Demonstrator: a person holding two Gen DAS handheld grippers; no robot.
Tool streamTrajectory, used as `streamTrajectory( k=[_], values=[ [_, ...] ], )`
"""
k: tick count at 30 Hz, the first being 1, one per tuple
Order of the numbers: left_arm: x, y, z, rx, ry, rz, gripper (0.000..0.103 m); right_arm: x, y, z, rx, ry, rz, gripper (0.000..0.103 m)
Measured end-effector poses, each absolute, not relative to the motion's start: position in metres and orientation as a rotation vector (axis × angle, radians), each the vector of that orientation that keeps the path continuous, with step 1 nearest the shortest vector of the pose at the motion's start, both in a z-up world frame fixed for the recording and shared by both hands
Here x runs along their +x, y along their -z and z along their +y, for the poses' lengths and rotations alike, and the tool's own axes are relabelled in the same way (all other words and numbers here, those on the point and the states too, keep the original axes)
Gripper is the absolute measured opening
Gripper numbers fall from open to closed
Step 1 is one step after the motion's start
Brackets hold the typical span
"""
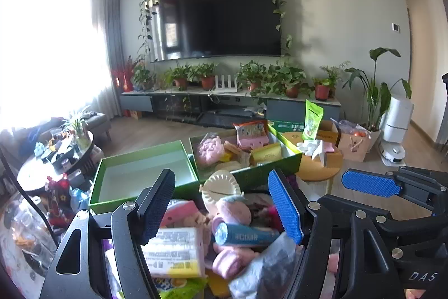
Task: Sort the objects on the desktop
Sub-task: 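Move both grippers back over the pile of items on the table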
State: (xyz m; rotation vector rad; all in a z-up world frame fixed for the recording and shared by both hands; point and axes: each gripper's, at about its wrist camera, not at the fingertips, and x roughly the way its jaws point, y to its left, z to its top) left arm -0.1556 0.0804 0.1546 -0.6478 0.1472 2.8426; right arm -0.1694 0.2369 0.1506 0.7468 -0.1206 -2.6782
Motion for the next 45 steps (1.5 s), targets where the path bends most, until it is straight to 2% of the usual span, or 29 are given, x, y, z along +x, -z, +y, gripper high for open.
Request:
streamTrajectory(
  k=[13, 21, 30, 45],
  values=[
    [-0.108, -0.121, 0.065, -0.672, -2.832, 0.119, 0.07, -0.127, -0.119, 0.221, 0.807, 2.645, -0.092, 0.049],
    [-0.089, -0.092, 0.046, -0.789, -2.804, 0.007, 0.07, -0.105, -0.093, 0.203, 0.864, 2.605, -0.075, 0.049],
    [-0.07, -0.056, 0.031, -0.888, -2.802, -0.035, 0.07, -0.085, -0.057, 0.183, 0.938, 2.515, -0.048, 0.054],
    [-0.044, -0.017, 0.019, -0.984, -2.77, -0.07, 0.07, -0.079, 0.0, 0.187, 1.148, 2.463, -0.124, 0.054]
  ],
)
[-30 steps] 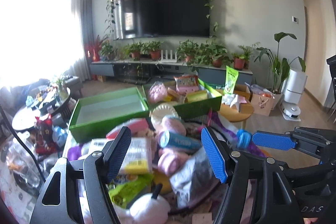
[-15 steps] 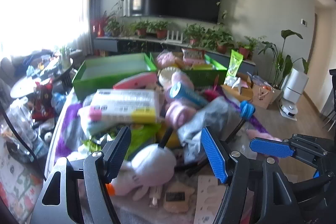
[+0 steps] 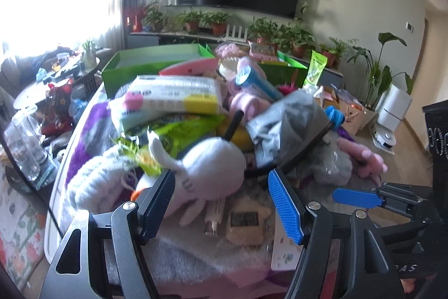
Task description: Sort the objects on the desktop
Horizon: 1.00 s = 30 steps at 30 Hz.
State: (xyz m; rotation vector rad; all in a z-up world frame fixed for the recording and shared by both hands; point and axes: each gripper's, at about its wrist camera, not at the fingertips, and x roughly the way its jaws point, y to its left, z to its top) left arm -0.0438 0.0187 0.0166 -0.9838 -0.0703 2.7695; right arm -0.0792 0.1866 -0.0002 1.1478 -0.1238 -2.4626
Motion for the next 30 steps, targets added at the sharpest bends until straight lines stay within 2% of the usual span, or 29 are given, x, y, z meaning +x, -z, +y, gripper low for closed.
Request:
streamTrajectory(
  k=[9, 20, 24, 25, 28, 30],
  values=[
    [-0.025, 0.015, 0.022, -1.043, -2.717, -0.06, 0.07, -0.069, 0.045, 0.197, 1.315, 2.349, -0.216, 0.055],
    [-0.026, 0.023, 0.021, -1.066, -2.709, -0.043, 0.07, -0.067, 0.065, 0.193, 1.377, 2.226, -0.342, 0.056],
    [-0.026, 0.025, 0.021, -1.073, -2.706, -0.037, 0.07, -0.068, 0.062, 0.191, 1.349, 2.237, -0.382, 0.035],
    [-0.026, 0.026, 0.021, -1.074, -2.706, -0.034, 0.07, -0.068, 0.061, 0.192, 1.341, 2.249, -0.386, 0.034],
    [-0.027, 0.027, 0.022, -1.083, -2.703, -0.03, 0.07, -0.068, 0.055, 0.195, 1.316, 2.298, -0.395, 0.02],
    [-0.027, 0.029, 0.023, -1.09, -2.694, -0.031, 0.07, -0.069, 0.049, 0.199, 1.285, 2.353, -0.4, 0.015]
  ],
)
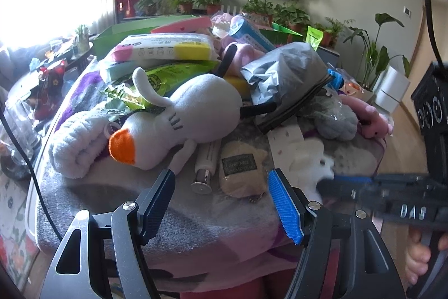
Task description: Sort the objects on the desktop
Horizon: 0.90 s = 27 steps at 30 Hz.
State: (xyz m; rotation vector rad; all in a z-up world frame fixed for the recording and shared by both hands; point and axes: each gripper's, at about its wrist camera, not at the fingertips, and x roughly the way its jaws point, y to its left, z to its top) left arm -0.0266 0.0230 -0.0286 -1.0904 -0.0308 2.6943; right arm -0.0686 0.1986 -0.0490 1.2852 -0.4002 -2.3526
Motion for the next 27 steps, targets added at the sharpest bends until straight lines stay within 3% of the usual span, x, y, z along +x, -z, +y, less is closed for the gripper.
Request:
streamTrajectory(
  k=[12, 22, 24, 27],
  values=[
    [-0.033, 0.038, 0.027, -1.159, -2.581, -0.132, 0.07, -0.069, 0.037, 0.198, 1.3, 2.512, -0.258, 0.012],
    [-0.033, 0.024, 0.031, -1.095, -2.555, -0.198, 0.07, -0.072, 0.042, 0.213, 1.334, 2.492, -0.304, 0.013],
    [-0.036, 0.026, 0.035, -1.108, -2.53, -0.193, 0.058, -0.074, 0.042, 0.214, 1.328, 2.494, -0.297, 0.013],
    [-0.047, 0.039, 0.041, -1.204, -2.479, -0.201, 0.049, -0.081, 0.044, 0.215, 1.339, 2.488, -0.297, 0.013]
  ],
)
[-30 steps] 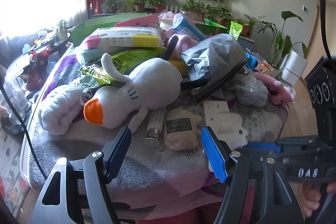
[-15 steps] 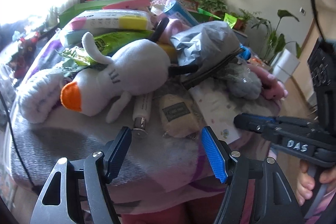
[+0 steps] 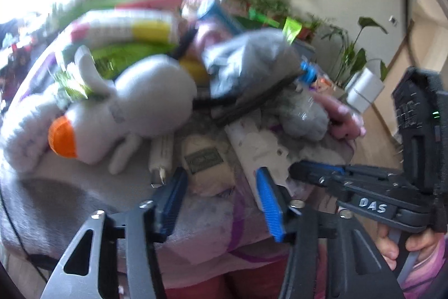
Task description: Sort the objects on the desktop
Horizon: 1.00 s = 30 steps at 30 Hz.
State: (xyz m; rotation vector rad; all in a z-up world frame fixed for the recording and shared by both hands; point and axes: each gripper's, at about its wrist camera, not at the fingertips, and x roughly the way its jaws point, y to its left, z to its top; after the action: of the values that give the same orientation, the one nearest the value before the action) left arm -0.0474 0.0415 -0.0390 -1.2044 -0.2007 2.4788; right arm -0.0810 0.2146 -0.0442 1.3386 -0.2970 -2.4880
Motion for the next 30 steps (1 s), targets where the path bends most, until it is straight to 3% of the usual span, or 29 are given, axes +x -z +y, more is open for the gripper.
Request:
streamTrajectory(
  k=[5, 10, 18, 20, 25, 28, 30],
  values=[
    [-0.054, 0.046, 0.037, -1.253, -2.472, -0.236, 0.049, -0.087, 0.044, 0.219, 1.343, 2.476, -0.285, 0.015],
    [-0.058, 0.042, 0.037, -1.245, -2.492, -0.234, 0.049, -0.095, 0.045, 0.22, 1.336, 2.452, -0.316, 0.034],
    [-0.062, 0.049, 0.045, -1.248, -2.504, -0.164, 0.046, -0.102, 0.047, 0.211, 1.318, 2.42, -0.31, 0.048],
    [-0.063, 0.049, 0.043, -1.246, -2.499, -0.178, 0.045, -0.102, 0.048, 0.207, 1.299, 2.425, -0.284, 0.048],
    [-0.058, 0.046, 0.044, -1.226, -2.515, -0.139, 0.041, -0.101, 0.048, 0.209, 1.269, 2.435, -0.307, 0.026],
    [-0.057, 0.044, 0.041, -1.214, -2.516, -0.143, 0.037, -0.099, 0.043, 0.218, 1.235, 2.43, -0.382, 0.017],
    [-0.056, 0.044, 0.041, -1.208, -2.519, -0.135, 0.037, -0.096, 0.038, 0.22, 1.204, 2.422, -0.396, 0.016]
  ],
)
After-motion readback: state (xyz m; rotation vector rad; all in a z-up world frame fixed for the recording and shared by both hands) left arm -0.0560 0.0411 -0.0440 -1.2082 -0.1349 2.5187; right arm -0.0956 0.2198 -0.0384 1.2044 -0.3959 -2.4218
